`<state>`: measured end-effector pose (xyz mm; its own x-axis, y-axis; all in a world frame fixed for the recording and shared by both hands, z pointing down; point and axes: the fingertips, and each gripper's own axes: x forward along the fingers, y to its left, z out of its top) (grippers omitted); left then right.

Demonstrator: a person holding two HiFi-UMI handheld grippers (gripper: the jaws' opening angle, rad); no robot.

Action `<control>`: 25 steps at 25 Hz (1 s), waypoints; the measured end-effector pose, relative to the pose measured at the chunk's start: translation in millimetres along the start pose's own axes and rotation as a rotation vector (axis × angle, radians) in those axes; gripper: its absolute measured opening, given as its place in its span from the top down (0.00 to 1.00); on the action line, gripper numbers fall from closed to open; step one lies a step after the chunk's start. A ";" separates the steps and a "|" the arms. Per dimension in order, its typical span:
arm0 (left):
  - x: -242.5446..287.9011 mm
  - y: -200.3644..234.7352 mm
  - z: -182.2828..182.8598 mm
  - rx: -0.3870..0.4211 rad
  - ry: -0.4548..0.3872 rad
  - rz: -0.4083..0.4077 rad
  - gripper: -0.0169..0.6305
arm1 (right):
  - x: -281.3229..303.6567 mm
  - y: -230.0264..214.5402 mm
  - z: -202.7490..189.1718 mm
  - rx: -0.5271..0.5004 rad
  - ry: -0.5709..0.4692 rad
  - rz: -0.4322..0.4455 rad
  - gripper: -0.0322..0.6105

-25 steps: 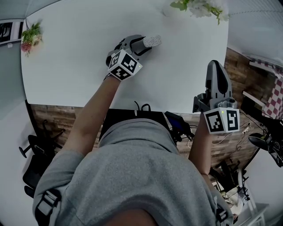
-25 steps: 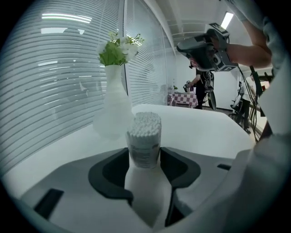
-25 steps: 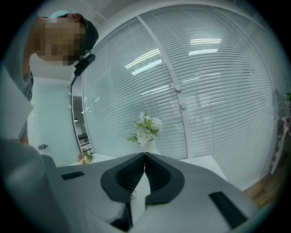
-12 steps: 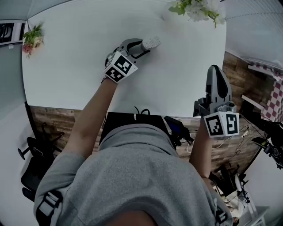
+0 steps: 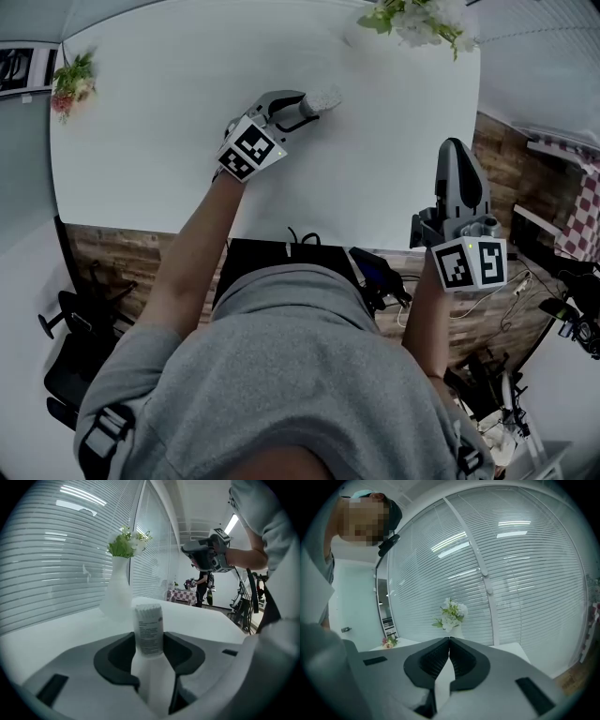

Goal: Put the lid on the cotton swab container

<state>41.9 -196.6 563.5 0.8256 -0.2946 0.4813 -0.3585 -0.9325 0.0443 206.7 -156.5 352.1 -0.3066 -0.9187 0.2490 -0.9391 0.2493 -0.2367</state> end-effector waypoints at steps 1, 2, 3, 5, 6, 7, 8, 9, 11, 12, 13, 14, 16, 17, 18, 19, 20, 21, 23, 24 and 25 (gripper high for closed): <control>-1.4 -0.8 1.4 -0.001 -0.012 -0.002 0.69 | 0.0 0.2 -0.1 -0.001 0.000 0.001 0.91; -2.8 -1.9 3.3 0.002 -0.024 -0.004 0.69 | 0.0 0.1 -0.4 -0.001 -0.001 0.002 0.91; -4.0 -3.3 5.5 0.006 -0.037 -0.008 0.69 | -0.1 -0.4 -0.6 -0.001 -0.001 0.002 0.91; -7.2 -7.2 12.1 0.013 -0.066 -0.022 0.69 | -0.5 -1.6 -0.2 0.000 -0.001 0.003 0.91; -9.5 -9.4 16.7 0.016 -0.084 -0.033 0.69 | -0.6 -1.9 0.5 -0.001 -0.002 0.005 0.91; -12.4 -11.7 21.8 0.020 -0.103 -0.044 0.69 | -0.6 -1.8 1.5 -0.003 -0.003 0.008 0.91; -15.6 -13.8 27.3 0.024 -0.122 -0.054 0.69 | -0.4 -1.4 2.7 -0.004 -0.005 0.012 0.91; -19.1 -15.8 33.0 0.031 -0.139 -0.064 0.69 | 0.0 -0.8 3.8 -0.006 -0.006 0.019 0.91; -27.3 -20.2 44.6 0.046 -0.170 -0.083 0.69 | 1.3 1.9 4.7 -0.011 0.000 0.038 0.91; -32.0 -23.0 50.1 0.055 -0.183 -0.096 0.69 | 2.1 4.1 4.5 -0.014 0.006 0.050 0.91; -37.0 -26.2 55.5 0.064 -0.196 -0.109 0.69 | 3.0 6.9 4.2 -0.018 0.012 0.064 0.91; -41.9 -29.9 61.1 0.073 -0.207 -0.126 0.69 | 4.2 10.2 4.2 -0.022 0.018 0.080 0.91; -51.3 -38.4 72.9 0.092 -0.223 -0.159 0.69 | 7.0 18.0 5.2 -0.033 0.028 0.117 0.91; -55.7 -42.5 78.7 0.104 -0.225 -0.173 0.69 | 8.7 21.9 5.8 -0.040 0.035 0.136 0.91; -60.1 -46.5 84.5 0.118 -0.227 -0.184 0.69 | 10.7 25.5 5.7 -0.049 0.046 0.153 0.91; -64.7 -50.4 90.1 0.130 -0.230 -0.195 0.69 | 13.3 28.6 4.5 -0.058 0.062 0.167 0.91; -69.5 -54.4 95.9 0.140 -0.238 -0.207 0.69 | 16.2 31.2 2.4 -0.067 0.078 0.179 0.91; -74.5 -58.6 101.7 0.147 -0.249 -0.222 0.69 | 19.6 33.3 -0.4 -0.074 0.092 0.192 0.91; -85.1 -68.2 112.0 0.163 -0.271 -0.253 0.69 | 26.1 37.1 -7.1 -0.074 0.111 0.228 0.91; -90.4 -73.5 116.2 0.171 -0.278 -0.269 0.69 | 28.9 40.1 -9.7 -0.063 0.117 0.251 0.91; -95.6 -78.8 119.9 0.181 -0.280 -0.283 0.69 | 31.1 44.1 -11.1 -0.045 0.121 0.279 0.91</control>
<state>43.6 -120.1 409.0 0.9755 -0.0439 0.2154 -0.0394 -0.9989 -0.0254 154.0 -170.6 359.9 -0.5677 -0.7702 0.2907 -0.8209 0.5028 -0.2707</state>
